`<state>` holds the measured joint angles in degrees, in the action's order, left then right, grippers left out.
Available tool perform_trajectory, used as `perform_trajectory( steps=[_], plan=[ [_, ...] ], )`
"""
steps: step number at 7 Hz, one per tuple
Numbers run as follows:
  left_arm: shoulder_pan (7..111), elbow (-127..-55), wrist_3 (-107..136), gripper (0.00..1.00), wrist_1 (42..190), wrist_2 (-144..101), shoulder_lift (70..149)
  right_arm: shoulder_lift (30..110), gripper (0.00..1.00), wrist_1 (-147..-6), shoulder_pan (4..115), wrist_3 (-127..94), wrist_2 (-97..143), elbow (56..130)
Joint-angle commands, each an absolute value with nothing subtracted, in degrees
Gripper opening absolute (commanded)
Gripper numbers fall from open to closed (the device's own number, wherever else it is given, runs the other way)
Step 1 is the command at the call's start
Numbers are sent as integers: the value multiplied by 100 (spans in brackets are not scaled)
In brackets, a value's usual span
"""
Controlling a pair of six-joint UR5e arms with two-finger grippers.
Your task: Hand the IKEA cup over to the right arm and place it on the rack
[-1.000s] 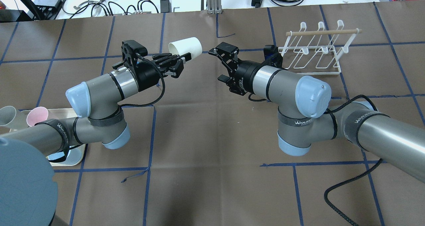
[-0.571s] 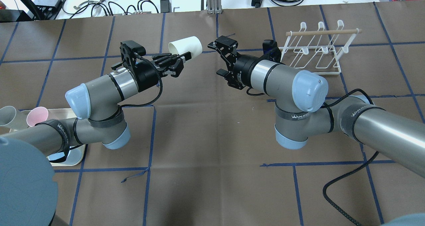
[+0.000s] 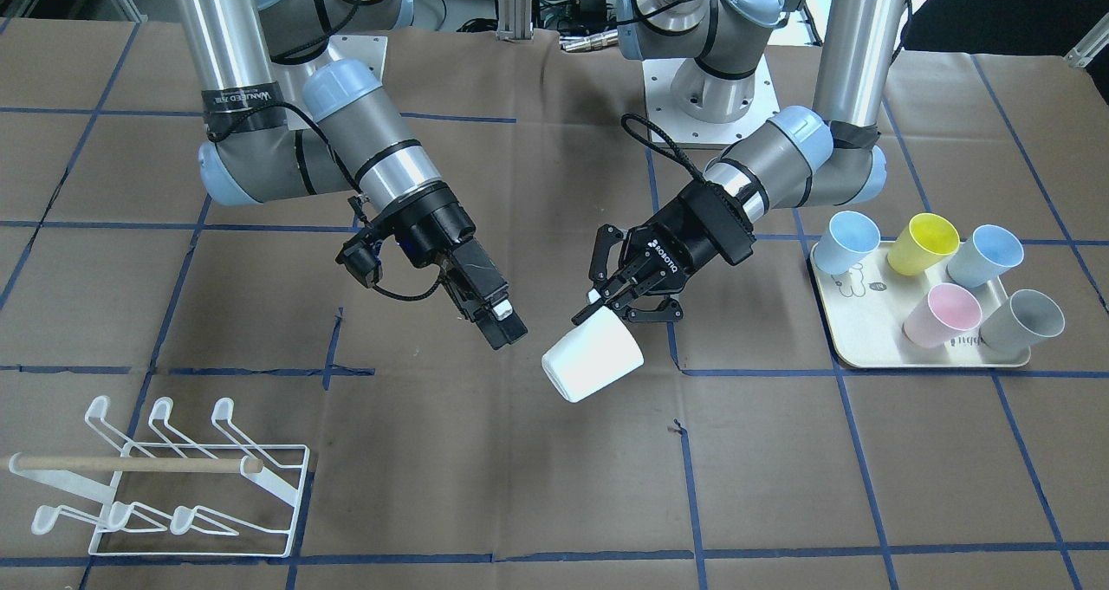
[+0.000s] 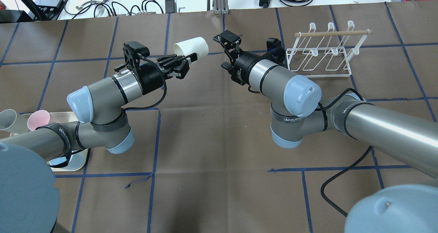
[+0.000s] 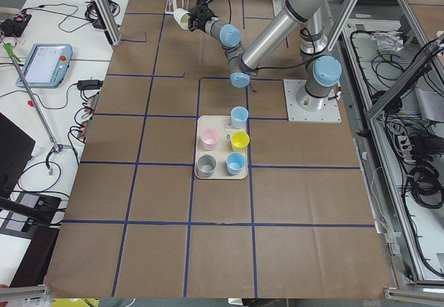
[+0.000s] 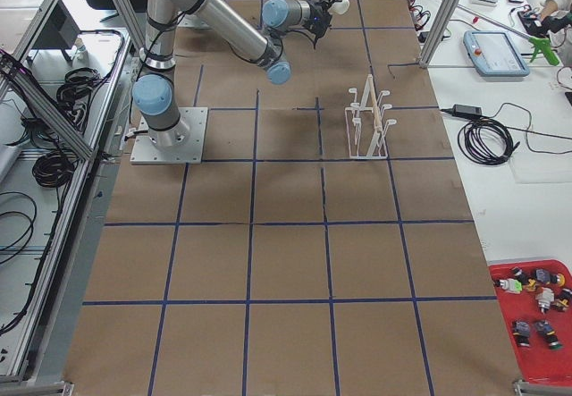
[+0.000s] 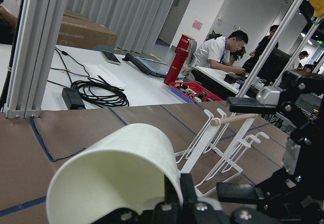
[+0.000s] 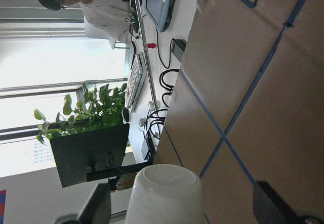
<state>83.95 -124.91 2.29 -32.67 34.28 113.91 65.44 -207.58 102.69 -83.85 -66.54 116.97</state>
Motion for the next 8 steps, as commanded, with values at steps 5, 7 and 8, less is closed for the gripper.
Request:
perform_trajectory(
  steps=[5,7,8],
  plan=[
    [8402,-12498,325,0,-3270,3428,11356,6057,99,-20786,10652,-8982,-6943,11111],
    [8402,-12498,325,0,-3270,3437,11355,5994,99,-20786,10731,-9052,-6952,11039],
    [8402,-12498,334,1,-3270,3437,11355,5994,99,-20786,10740,-9131,-6952,10969]
  ],
)
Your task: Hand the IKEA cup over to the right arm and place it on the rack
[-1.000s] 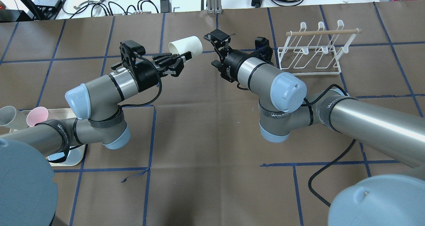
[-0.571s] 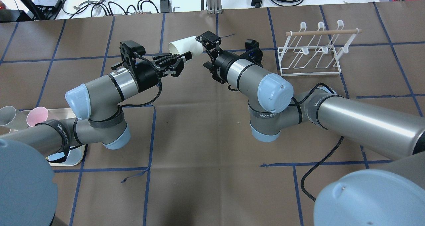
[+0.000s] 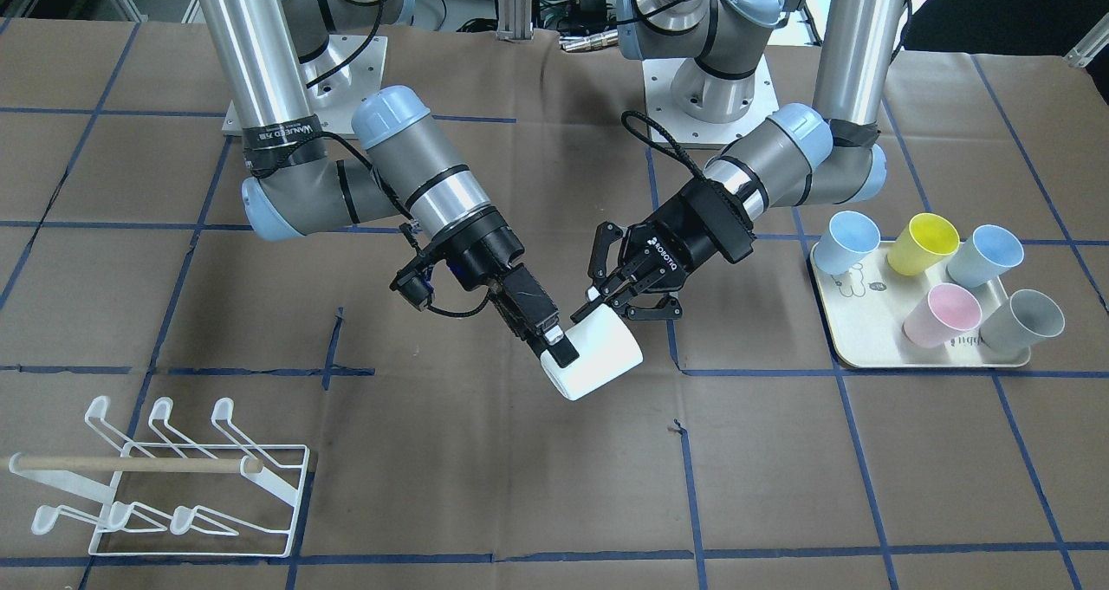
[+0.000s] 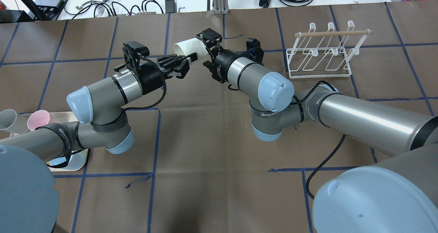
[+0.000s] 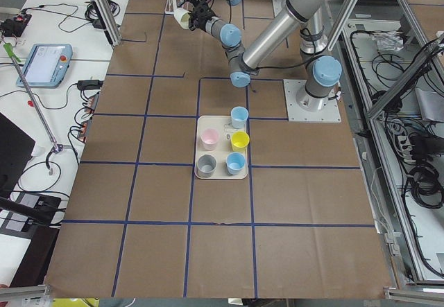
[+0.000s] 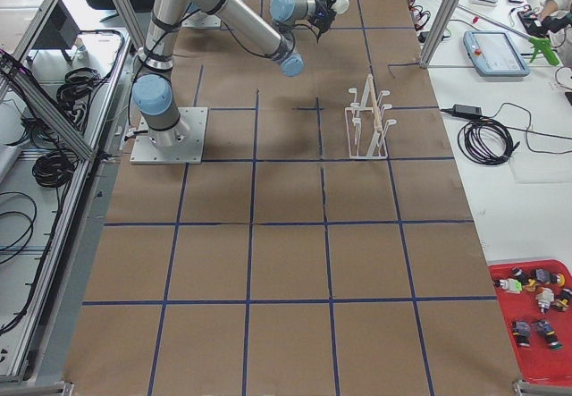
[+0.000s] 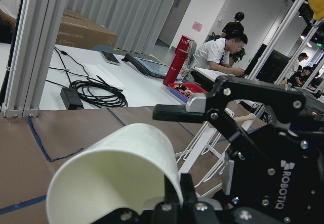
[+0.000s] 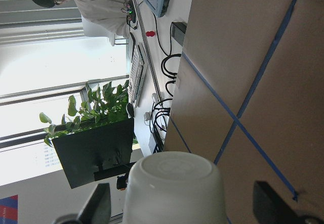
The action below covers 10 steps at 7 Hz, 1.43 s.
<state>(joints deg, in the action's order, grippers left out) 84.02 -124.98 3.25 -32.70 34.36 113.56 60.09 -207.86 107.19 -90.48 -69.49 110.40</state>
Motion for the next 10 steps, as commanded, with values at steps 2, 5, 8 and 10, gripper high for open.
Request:
perform_trajectory(
  steps=[2,5,8,10],
  plan=[
    [8402,-12489,334,1,-3270,3437,11338,5977,99,-20786,10749,-9167,-6952,10942],
    [8402,-12489,369,1,-3270,3437,11320,5793,99,-20786,10862,-9167,-6952,10776],
    [8402,-12489,378,1,-3270,3437,11320,5783,71,-20777,10881,-9228,-6935,10758],
    [8402,-12481,492,5,-3270,3454,11311,5792,45,-20786,10872,-9308,-6908,10758]
  ],
)
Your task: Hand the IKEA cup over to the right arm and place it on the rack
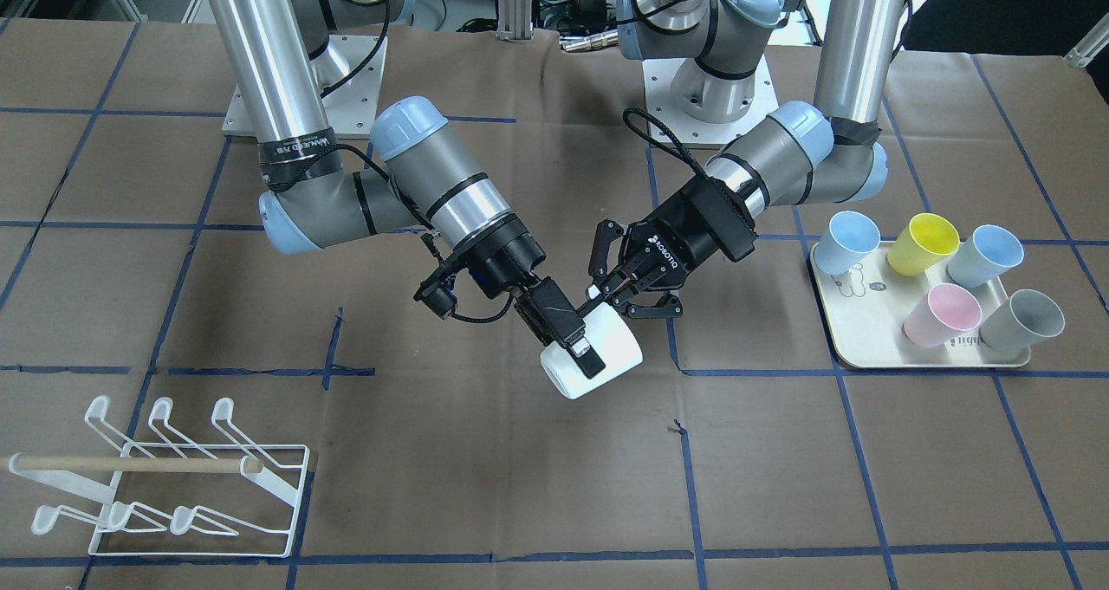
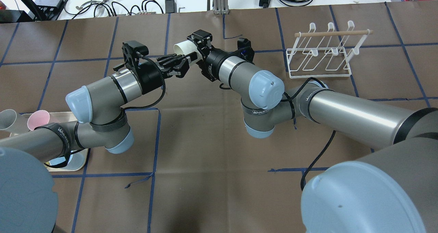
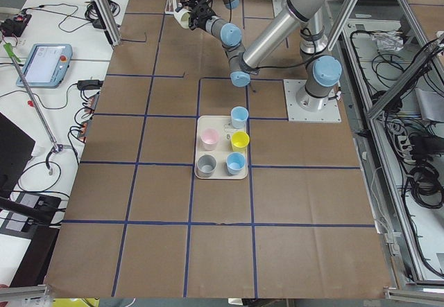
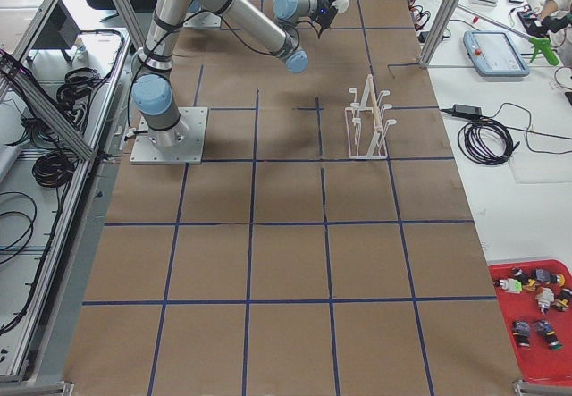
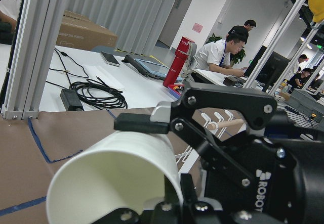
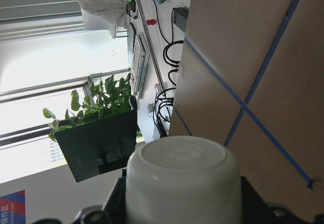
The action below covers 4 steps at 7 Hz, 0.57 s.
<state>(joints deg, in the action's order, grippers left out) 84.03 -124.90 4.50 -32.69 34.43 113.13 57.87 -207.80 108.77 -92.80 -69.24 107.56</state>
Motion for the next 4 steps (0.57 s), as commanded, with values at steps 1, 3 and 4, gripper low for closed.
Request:
perform_trajectory(
  steps=[1,3,4],
  plan=[
    [8402,-12454,536,51,-3270,3498,11312,5792,40,-20777,10863,-9316,-6908,10749],
    [8402,-12445,981,99,-3278,3489,11268,5801,38,-20777,10846,-9316,-6873,10749],
    [8402,-12445,1002,99,-3278,3463,11233,5801,38,-20777,10820,-9316,-6873,10758]
  ],
)
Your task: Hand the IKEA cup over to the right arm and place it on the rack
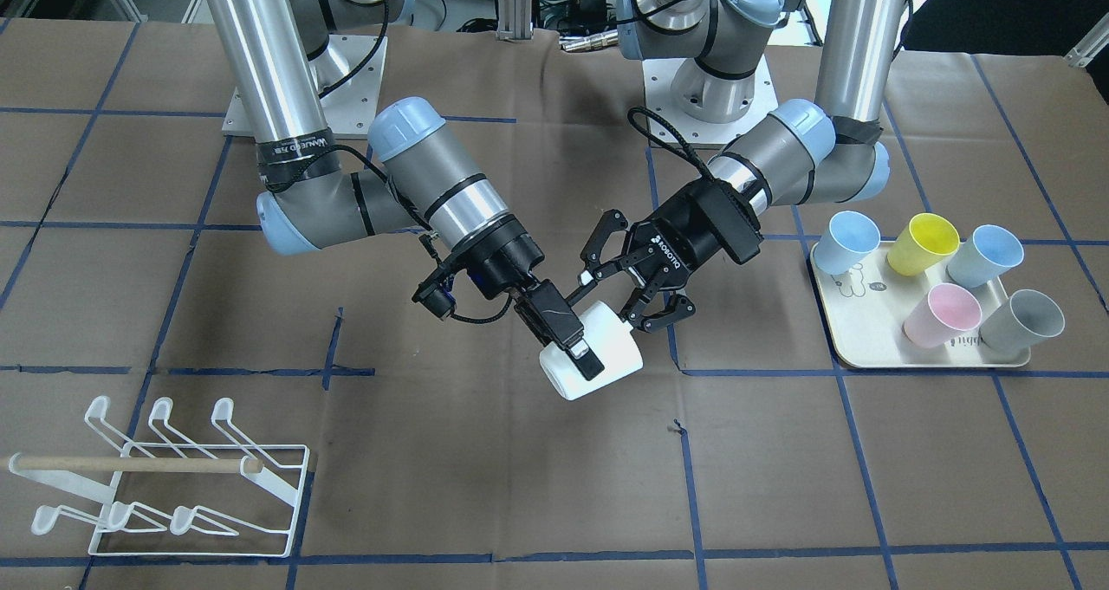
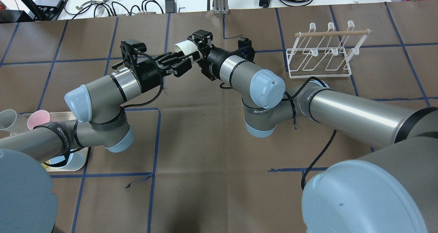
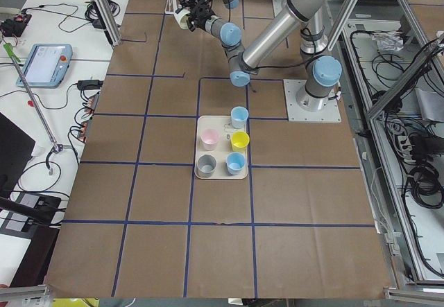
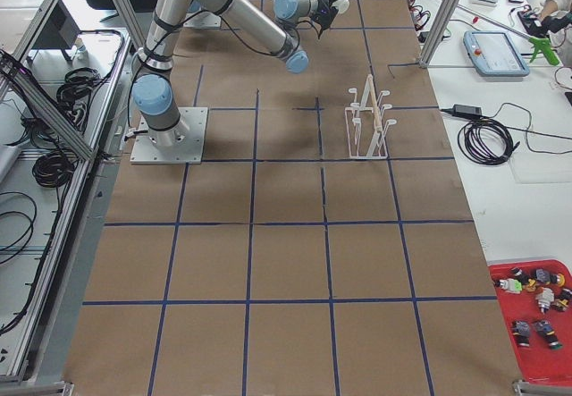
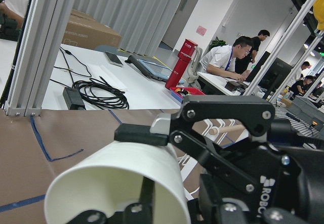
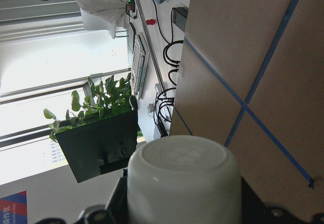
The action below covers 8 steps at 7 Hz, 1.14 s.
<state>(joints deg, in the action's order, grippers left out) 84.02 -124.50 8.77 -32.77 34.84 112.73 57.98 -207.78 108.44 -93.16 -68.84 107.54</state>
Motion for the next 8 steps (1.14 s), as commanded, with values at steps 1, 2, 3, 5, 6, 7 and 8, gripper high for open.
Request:
perform_trajectory(
  steps=[1,2,3,5,6,7,8],
  plan=[
    [8394,-12480,1002,99,-3304,3445,11163,5801,37,-20777,10758,-9316,-6864,10758],
    [8289,-12533,1019,98,-3313,3445,11032,5827,33,-20777,10688,-9264,-6856,10732],
    [8166,-12759,1020,98,-3322,3498,10874,5845,30,-20786,10531,-9194,-6855,10714],
    [7588,-13304,1020,98,-3287,3454,10347,5906,10,-20804,10057,-7692,-6917,10784],
    [7350,-13376,1020,98,-3252,3445,10249,5915,8,-20760,9759,-6368,-6934,10784],
    [7322,-13316,1028,98,-2904,3532,10083,5915,7,-20751,9547,-5302,-7239,10810],
    [7365,-13115,1028,98,-1952,4012,9629,5915,7,-20777,9414,-4212,-7808,10802]
  ],
)
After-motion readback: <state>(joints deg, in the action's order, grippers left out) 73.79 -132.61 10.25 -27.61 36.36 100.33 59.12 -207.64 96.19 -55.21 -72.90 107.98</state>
